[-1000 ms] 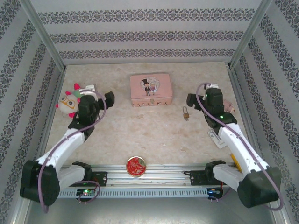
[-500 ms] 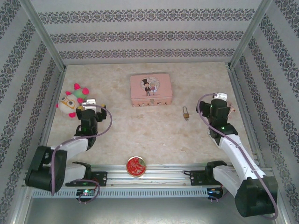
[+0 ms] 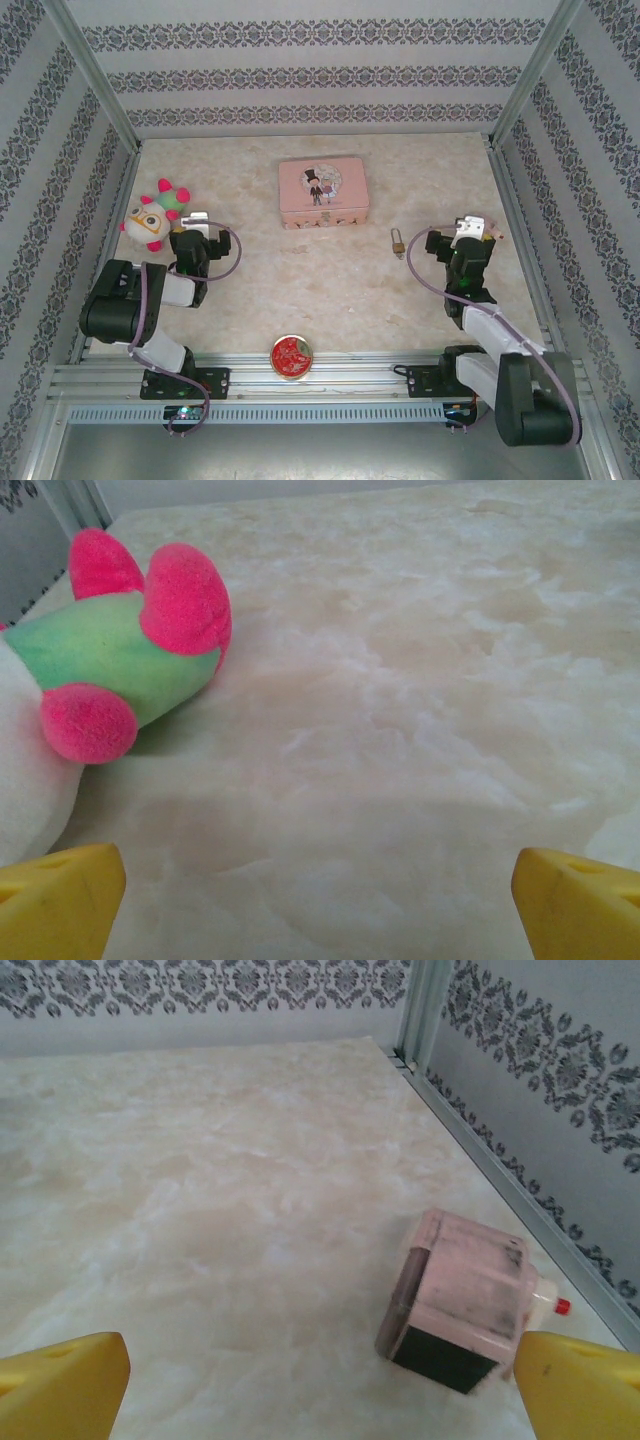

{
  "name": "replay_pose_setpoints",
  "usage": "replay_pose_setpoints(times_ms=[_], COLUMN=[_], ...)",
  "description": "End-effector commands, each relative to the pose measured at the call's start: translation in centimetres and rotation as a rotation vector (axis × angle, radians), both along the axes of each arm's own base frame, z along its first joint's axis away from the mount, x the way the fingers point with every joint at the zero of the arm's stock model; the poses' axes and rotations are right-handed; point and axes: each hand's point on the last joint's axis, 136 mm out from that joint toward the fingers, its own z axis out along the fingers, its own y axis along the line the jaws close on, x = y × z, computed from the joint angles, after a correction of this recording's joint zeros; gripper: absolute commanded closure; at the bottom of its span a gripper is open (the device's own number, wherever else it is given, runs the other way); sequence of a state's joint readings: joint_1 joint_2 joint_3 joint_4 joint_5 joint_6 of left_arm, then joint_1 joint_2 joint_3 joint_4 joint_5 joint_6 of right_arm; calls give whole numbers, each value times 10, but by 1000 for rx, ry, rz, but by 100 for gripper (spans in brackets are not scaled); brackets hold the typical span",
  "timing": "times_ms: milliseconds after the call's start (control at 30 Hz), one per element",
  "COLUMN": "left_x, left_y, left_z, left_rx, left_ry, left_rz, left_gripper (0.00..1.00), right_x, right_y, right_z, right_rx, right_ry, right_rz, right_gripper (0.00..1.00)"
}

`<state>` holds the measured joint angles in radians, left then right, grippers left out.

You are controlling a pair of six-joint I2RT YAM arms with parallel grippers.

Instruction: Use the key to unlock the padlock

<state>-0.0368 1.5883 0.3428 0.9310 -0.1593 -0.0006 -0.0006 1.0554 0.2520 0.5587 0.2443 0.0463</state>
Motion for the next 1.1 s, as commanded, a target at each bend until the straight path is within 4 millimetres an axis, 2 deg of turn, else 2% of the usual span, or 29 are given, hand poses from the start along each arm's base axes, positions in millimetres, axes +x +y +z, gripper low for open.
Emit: replay_pose_setpoints(times_ms=[0, 200, 300, 367, 467, 567, 767, 833, 933, 1067], left_x=[11, 15, 13, 14, 16, 16, 16, 15, 15, 15], left_y=[-3, -36, -41, -38, -19, -18, -18, -17, -18, -19], left_z=[22, 19, 20, 20, 19, 19, 19, 19, 19, 19], left_rx=[-54, -123, -134, -132, -126, -127, -126, -125, -126, -125], left_ry=[-105, -66, -77, -78, -72, -76, -75, -77, -78, -76], left_rz=[-44, -297, -337, -319, -204, -196, -196, -193, -193, -201], left_gripper=[1, 1, 1, 1, 1, 1, 1, 1, 1, 1], right_x=[17, 32, 32, 32, 31, 32, 49, 55, 59, 60], right_y=[10, 14, 17, 23, 35, 42, 42, 41, 32, 33], right_z=[13, -1, -1, 0, 2, 3, -22, -21, -28, -29], right_rx=[2, 11, 21, 26, 54, 75, 95, 106, 113, 97], right_ry=[-83, -40, -38, -45, -82, -117, -106, -117, -45, -45], right_rz=[74, 111, 134, 172, 239, 275, 272, 264, 209, 202], right_gripper=[2, 2, 2, 2, 2, 2, 2, 2, 2, 2])
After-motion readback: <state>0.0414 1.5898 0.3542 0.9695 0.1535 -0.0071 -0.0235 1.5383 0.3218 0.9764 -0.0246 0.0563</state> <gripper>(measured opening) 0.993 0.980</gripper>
